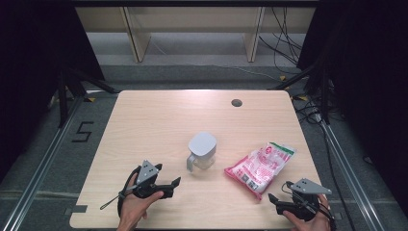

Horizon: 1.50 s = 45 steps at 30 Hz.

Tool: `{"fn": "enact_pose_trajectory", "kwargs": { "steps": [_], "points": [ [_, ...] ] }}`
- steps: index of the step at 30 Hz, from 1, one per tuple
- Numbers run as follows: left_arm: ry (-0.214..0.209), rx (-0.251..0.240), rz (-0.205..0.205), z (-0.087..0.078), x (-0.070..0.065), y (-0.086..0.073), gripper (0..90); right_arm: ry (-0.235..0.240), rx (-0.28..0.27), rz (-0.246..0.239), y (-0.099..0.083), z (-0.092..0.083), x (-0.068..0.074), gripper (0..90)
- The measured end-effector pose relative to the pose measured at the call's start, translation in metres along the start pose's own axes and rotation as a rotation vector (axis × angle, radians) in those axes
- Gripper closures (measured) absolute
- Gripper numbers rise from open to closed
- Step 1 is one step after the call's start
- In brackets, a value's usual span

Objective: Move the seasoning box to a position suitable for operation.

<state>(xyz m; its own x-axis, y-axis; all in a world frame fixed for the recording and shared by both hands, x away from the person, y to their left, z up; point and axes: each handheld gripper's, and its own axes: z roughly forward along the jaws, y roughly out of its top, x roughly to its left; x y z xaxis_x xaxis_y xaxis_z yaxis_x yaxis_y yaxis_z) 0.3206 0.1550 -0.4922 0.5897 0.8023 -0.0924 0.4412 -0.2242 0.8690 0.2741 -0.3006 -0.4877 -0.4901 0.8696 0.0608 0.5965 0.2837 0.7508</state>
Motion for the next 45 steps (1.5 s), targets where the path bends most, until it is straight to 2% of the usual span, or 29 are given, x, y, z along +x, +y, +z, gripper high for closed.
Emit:
{"fn": "enact_pose_trajectory", "kwargs": {
  "steps": [5, 6, 7, 8, 9, 17, 19, 20, 21, 22, 23, 24, 25, 26, 28, 29, 31, 32, 35, 36, 42, 43, 45],
  "points": [
    [-0.011, -0.011, 0.011, 0.001, 0.0, 0.0, 14.7, -0.011, -0.013, -0.007, 0.0, 0.0, -0.001, 20.1],
    [-0.013, -0.008, 0.013, 0.001, 0.0, 0.0, 14.8, -0.005, -0.01, 0.006, 0.0, 0.0, -0.001, 20.1],
    [-0.005, -0.016, -0.011, 0.002, -0.001, -0.001, 14.8, -0.009, -0.008, 0.006, 0.0, 0.0, -0.001, 20.1],
    [-0.003, -0.006, -0.004, 0.001, 0.0, -0.001, 14.8, -0.009, -0.008, 0.004, 0.0, 0.0, -0.001, 20.1],
    [-0.003, -0.005, -0.006, 0.001, 0.0, -0.001, 14.9, -0.004, -0.016, -0.027, 0.001, 0.001, -0.004, 20.1],
    [-0.002, -0.018, -0.032, 0.002, 0.001, -0.001, 15.0, -0.004, -0.02, -0.029, 0.001, 0.0, -0.003, 21.4],
    [0.003, -0.01, -0.02, 0.002, 0.001, 0.0, 15.2, -0.005, -0.025, -0.041, 0.002, -0.002, -0.004, 22.1],
    [-0.001, -0.011, -0.019, 0.003, 0.0, 0.0, 15.3, -0.011, -0.035, -0.038, 0.001, -0.001, -0.004, 22.1],
    [-0.004, -0.01, -0.018, 0.005, -0.002, 0.001, 15.2, -0.02, -0.033, -0.008, 0.001, -0.002, -0.001, 22.1],
    [0.006, 0.001, -0.003, 0.005, -0.002, 0.001, 14.9, -0.02, -0.036, 0.001, 0.001, -0.003, -0.001, 22.3],
    [0.007, 0.001, 0.005, 0.006, -0.003, 0.001, 14.8, -0.019, -0.051, -0.029, 0.002, -0.003, -0.003, 22.6],
    [0.001, -0.001, 0.006, 0.008, -0.004, 0.002, 14.8, -0.021, -0.044, 0.008, 0.002, -0.004, 0.0, 22.6],
    [0.001, -0.001, 0.006, 0.008, -0.004, 0.002, 14.8, -0.023, -0.045, -0.005, 0.001, -0.003, -0.001, 22.7],
    [-0.004, 0.002, 0.011, 0.009, -0.006, 0.003, 14.9, -0.023, -0.048, -0.039, 0.002, -0.003, -0.004, 22.6],
    [-0.008, -0.008, 0.001, 0.011, -0.008, 0.005, 15.4, -0.023, -0.047, -0.045, 0.002, -0.003, -0.003, 22.6],
    [-0.013, -0.003, 0.025, 0.013, -0.009, 0.009, 16.3, -0.033, -0.054, -0.027, 0.001, -0.003, -0.001, 22.6],
    [-0.012, -0.009, 0.027, 0.014, -0.011, 0.011, 18.8, -0.034, -0.051, -0.018, 0.001, -0.003, 0.0, 22.6],
    [-0.016, -0.016, 0.033, 0.017, -0.012, 0.013, 18.8, -0.045, -0.065, -0.063, 0.002, -0.003, -0.004, 22.6],
    [-0.039, -0.018, 0.022, 0.022, -0.012, 0.018, 23.6, -0.044, -0.064, -0.061, 0.002, -0.002, -0.004, 22.6],
    [-0.031, -0.021, 0.019, 0.023, -0.013, 0.019, 24.4, -0.044, -0.065, -0.062, 0.002, -0.002, -0.004, 22.6],
    [-0.045, -0.016, 0.037, 0.031, -0.015, 0.022, 33.5, -0.035, -0.063, -0.054, 0.002, -0.002, -0.004, 22.6],
    [-0.063, -0.037, 0.027, 0.033, -0.016, 0.023, 33.5, -0.035, -0.063, -0.055, 0.002, -0.002, -0.004, 22.6],
    [-0.074, -0.043, 0.033, 0.035, -0.016, 0.024, 37.9, -0.037, -0.064, -0.056, 0.001, -0.002, -0.004, 22.6]
  ]
}}
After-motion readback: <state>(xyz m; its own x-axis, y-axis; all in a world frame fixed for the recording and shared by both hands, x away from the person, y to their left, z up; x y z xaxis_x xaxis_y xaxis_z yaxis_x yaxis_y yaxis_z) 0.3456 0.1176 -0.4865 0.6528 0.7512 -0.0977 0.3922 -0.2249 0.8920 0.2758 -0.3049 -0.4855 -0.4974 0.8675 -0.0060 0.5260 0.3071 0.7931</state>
